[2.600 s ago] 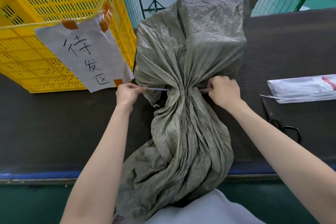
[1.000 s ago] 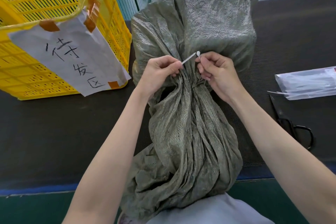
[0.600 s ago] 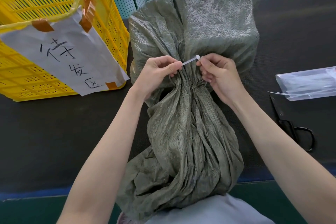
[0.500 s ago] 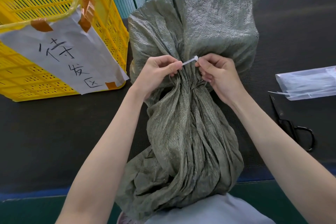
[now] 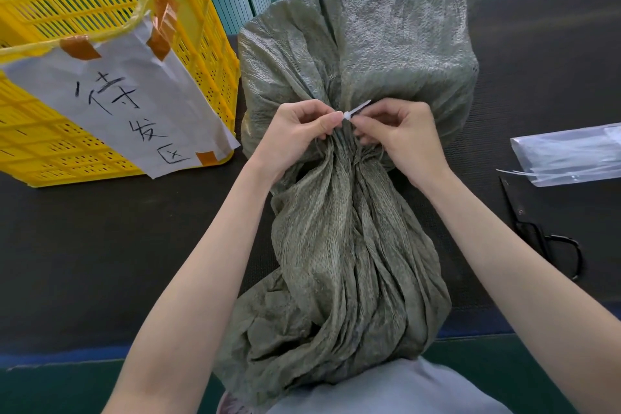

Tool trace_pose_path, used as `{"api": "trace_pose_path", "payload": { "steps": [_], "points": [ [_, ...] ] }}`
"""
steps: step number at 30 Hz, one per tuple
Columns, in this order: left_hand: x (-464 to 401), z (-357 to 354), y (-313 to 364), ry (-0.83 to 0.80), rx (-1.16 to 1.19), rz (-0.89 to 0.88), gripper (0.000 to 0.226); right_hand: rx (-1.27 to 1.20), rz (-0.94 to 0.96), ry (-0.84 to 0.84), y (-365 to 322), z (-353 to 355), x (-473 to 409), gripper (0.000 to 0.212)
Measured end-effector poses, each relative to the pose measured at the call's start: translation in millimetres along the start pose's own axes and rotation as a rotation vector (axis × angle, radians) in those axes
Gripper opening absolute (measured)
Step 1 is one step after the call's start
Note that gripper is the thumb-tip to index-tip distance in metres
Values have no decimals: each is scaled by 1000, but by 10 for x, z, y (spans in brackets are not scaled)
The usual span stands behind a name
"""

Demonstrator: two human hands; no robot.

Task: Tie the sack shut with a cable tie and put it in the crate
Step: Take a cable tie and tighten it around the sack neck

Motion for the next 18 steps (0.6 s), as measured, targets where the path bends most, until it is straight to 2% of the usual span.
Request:
{"api": "trace_pose_path", "payload": {
  "steps": [5,12,18],
  "points": [
    [19,1,41,13,-50,-20,10,100,74,49,-157,81,106,8],
    [48,-93,169,-104,-142,-114,6,78,-39,38,-212,124,99,20],
    [44,-200,160,-42,-227,-196,6,-54,-106,45,-205,140,131,23]
  ]
}}
Point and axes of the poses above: each hand's wrist, its own x-axis away from the middle knuckle, its own z-axis out of the back of the hand, y = z × x, the point moved 5 cm from there along -x, towards the middle knuckle, and after that the axes turned 9 degrees about -x, right-handed, at the moved point
